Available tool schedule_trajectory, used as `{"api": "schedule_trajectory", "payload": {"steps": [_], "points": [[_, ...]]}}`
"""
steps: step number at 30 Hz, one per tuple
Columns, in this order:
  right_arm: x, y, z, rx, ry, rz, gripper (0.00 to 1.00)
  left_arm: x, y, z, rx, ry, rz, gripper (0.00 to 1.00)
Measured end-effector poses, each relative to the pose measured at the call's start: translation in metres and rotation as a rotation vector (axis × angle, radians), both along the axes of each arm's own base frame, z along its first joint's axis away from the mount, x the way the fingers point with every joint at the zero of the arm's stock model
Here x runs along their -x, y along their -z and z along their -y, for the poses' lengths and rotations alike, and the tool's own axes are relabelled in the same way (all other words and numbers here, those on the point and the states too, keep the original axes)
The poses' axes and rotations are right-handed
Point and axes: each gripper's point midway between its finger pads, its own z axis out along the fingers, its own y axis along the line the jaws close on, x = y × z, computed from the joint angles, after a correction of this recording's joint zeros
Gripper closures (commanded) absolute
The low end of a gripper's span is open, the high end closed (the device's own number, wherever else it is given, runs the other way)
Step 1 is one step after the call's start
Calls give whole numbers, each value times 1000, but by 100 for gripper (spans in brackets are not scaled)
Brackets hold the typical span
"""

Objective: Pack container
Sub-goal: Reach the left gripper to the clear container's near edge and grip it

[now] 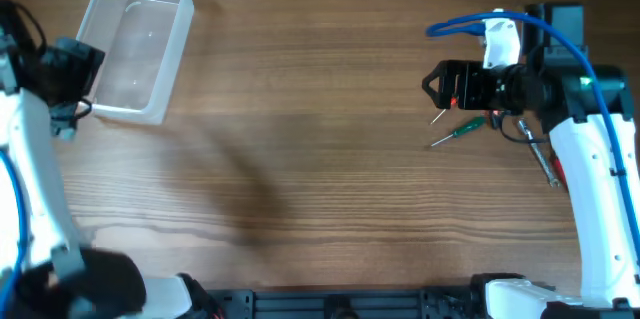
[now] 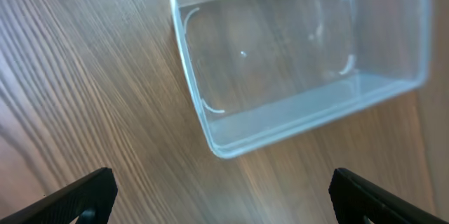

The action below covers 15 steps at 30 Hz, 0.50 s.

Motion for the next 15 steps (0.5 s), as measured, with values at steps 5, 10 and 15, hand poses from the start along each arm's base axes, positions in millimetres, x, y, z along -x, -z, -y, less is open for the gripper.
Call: {"api": "schedule_trajectory", "payload": {"steps": [5,10,15], "points": [[8,5,2,15,-4,-35,0,-15,62,-7,83,-59,-135,0],[14,8,3,21,-7,-61,0,-21,106,-10,135,-109,-221,0],[18,10,3,22,-10,-79,0,-35,116,-16,130,-130,-191,0]]}}
